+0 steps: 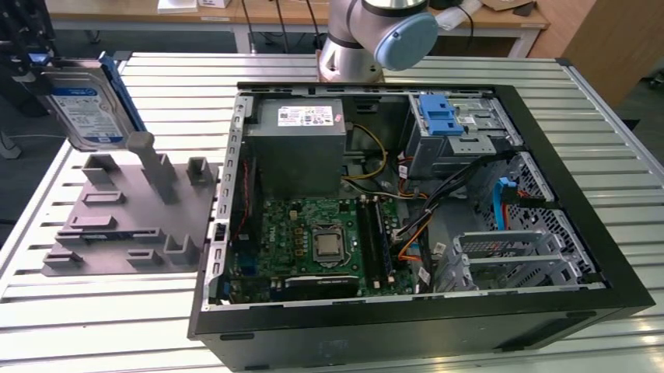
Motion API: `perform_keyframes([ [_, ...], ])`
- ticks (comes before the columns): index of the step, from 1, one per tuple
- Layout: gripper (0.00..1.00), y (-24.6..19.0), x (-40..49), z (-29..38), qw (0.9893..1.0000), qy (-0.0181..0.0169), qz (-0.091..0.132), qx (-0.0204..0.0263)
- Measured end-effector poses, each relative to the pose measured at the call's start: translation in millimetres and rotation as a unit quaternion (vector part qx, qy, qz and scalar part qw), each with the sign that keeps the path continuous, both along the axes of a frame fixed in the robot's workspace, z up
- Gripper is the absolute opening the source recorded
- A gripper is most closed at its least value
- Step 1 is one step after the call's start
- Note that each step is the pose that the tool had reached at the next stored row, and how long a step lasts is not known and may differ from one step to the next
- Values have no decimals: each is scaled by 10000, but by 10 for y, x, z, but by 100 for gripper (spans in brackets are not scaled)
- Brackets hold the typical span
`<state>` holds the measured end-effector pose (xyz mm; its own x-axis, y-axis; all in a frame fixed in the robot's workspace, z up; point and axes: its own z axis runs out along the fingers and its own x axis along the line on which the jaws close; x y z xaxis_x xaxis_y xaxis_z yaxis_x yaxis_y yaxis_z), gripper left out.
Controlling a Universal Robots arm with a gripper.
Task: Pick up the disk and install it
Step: 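Pick up the disk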
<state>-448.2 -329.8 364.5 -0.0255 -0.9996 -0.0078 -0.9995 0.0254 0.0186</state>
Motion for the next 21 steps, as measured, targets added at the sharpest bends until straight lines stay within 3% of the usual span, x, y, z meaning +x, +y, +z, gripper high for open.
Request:
perform_keyframes([
  [21, 36, 0, 0, 155, 10000, -1, 0, 0],
])
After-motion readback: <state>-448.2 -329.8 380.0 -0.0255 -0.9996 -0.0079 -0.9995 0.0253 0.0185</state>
